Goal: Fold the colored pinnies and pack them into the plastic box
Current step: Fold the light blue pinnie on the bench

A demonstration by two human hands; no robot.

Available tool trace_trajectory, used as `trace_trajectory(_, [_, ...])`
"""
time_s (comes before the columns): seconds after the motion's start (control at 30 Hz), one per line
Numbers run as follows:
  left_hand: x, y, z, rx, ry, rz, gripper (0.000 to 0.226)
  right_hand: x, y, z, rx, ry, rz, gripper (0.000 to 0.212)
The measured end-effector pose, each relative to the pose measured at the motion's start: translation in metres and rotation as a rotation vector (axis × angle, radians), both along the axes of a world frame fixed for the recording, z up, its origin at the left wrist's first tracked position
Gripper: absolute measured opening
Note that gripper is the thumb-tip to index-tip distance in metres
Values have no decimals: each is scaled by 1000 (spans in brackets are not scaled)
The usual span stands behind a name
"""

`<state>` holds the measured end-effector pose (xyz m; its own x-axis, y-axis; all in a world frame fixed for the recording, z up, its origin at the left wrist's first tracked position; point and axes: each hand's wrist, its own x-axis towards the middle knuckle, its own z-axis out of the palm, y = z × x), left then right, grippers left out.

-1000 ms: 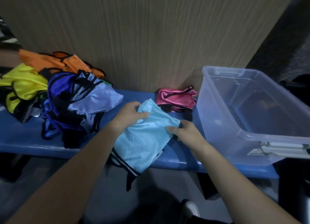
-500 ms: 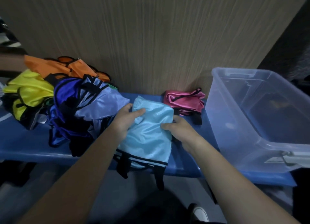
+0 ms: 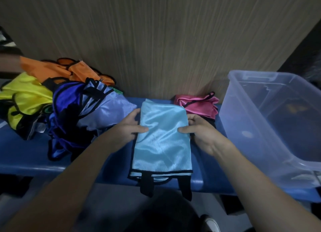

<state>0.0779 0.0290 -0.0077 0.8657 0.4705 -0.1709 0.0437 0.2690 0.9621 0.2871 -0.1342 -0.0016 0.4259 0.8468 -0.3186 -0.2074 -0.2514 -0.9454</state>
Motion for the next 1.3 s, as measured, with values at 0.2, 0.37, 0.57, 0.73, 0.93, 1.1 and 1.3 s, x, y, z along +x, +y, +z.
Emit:
trace_trajectory(0.2, [9, 0, -4, -116, -189, -101, 62, -4, 4, 0, 75, 67, 35, 62])
trace_trajectory(0.37, [8, 5, -5, -234, -227, -21, 61, -5, 0, 7, 49, 170, 92, 63])
trace_trajectory(0.57, [11, 11, -9, -234, -205, -10, 62, -11, -3, 14, 29, 133, 210, 42])
trace_trajectory(0.73, [10, 10, -7, -20, -100, 120, 48, -6, 0, 8, 23, 7, 157, 40])
trace_trajectory(0.93, [-5, 15, -3, 209, 32, 26, 61, -4, -3, 8, -42, -250, 112, 45])
trace_trajectory(1.1, [-8, 12, -2, 239, 68, 39, 61, -6, -3, 6, -8, -133, 81, 44])
trace_trajectory(1.3, [-13, 6, -3, 101, 32, 21, 53, -8, -7, 6, 28, -29, 90, 48])
